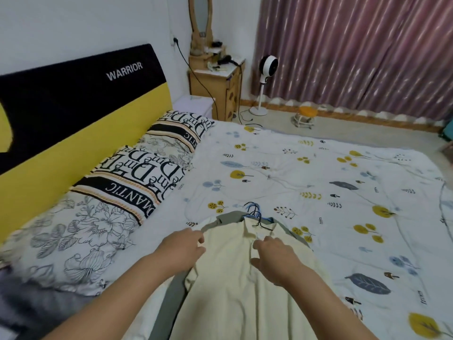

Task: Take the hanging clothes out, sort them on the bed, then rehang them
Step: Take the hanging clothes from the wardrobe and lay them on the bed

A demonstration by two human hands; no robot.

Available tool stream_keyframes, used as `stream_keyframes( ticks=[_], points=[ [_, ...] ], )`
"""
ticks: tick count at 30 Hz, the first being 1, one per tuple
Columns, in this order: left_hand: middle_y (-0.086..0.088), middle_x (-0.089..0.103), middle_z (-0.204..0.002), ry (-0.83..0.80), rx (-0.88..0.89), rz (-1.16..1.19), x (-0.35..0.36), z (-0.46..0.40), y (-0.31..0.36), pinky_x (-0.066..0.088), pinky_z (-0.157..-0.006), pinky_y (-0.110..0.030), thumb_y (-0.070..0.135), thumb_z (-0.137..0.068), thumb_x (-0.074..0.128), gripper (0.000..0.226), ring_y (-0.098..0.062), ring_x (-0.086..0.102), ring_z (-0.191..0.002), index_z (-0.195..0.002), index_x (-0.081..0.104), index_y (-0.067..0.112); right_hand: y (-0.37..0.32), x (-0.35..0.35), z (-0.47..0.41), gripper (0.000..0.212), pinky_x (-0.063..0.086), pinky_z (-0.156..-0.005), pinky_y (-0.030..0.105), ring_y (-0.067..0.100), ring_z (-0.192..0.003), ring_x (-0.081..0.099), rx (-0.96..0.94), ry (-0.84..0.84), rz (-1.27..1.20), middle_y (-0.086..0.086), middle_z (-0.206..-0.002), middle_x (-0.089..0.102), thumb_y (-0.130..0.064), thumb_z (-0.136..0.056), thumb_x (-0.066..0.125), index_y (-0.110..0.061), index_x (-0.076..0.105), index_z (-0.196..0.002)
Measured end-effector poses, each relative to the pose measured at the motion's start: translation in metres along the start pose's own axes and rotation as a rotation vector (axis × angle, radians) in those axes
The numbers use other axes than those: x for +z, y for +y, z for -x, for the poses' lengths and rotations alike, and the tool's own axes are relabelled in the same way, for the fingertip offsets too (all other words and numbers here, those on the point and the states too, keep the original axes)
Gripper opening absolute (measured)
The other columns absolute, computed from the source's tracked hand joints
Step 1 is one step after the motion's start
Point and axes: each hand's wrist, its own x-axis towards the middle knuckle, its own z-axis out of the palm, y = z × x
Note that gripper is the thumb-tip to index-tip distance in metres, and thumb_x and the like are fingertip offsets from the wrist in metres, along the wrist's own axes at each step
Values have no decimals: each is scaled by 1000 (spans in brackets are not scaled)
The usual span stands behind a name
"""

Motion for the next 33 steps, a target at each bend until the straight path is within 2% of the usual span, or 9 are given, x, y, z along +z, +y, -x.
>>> stream_keyframes(
  ticks=[10,17,21,25,28,33],
  points=[
    [0,36,-142,49,-140,1,-39,160,-63,36,-102,-31,41,-96,41,48,-20,41,-126,-139,32,23,-130,-27,81,50,30,-104,43,29,-129,35,-203,-23,91,8,-139,39,-40,-95,45,-18,36,-139],
    [-5,42,-138,143,-392,46,-60,257,-104,41,-98,-35,42,-94,44,50,-23,48,-120,-138,34,20,-214,-50,108,56,15,-111,58,37,-141,15,-450,-8,239,9,-152,22,-42,-96,43,-18,28,-144],
    [-5,43,-137,223,-535,86,-60,314,-107,38,-96,-30,39,-95,45,47,-22,45,-122,-136,37,18,-252,-58,126,57,10,-110,62,34,-143,9,-623,23,306,8,-154,18,-43,-96,43,-19,26,-145],
    [-2,42,-142,296,-715,127,-47,372,-104,36,-103,-32,42,-94,45,48,-22,43,-127,-137,39,23,-288,-61,149,60,12,-111,59,32,-144,9,-818,22,375,7,-155,17,-44,-95,45,-20,24,-146],
    [0,37,-146,331,-877,122,-31,415,-97,33,-101,-28,45,-93,43,53,-20,39,-131,-141,33,25,-314,-58,172,63,17,-112,55,32,-143,11,-966,15,409,6,-156,15,-43,-95,46,-20,21,-147],
    [-4,39,-142,369,-1075,266,4,496,-78,34,-102,-27,41,-94,45,54,-21,42,-127,-143,29,24,-359,-36,221,57,32,-107,45,30,-134,30,-1259,54,407,9,-145,33,-42,-91,51,-19,32,-140]
  ],
)
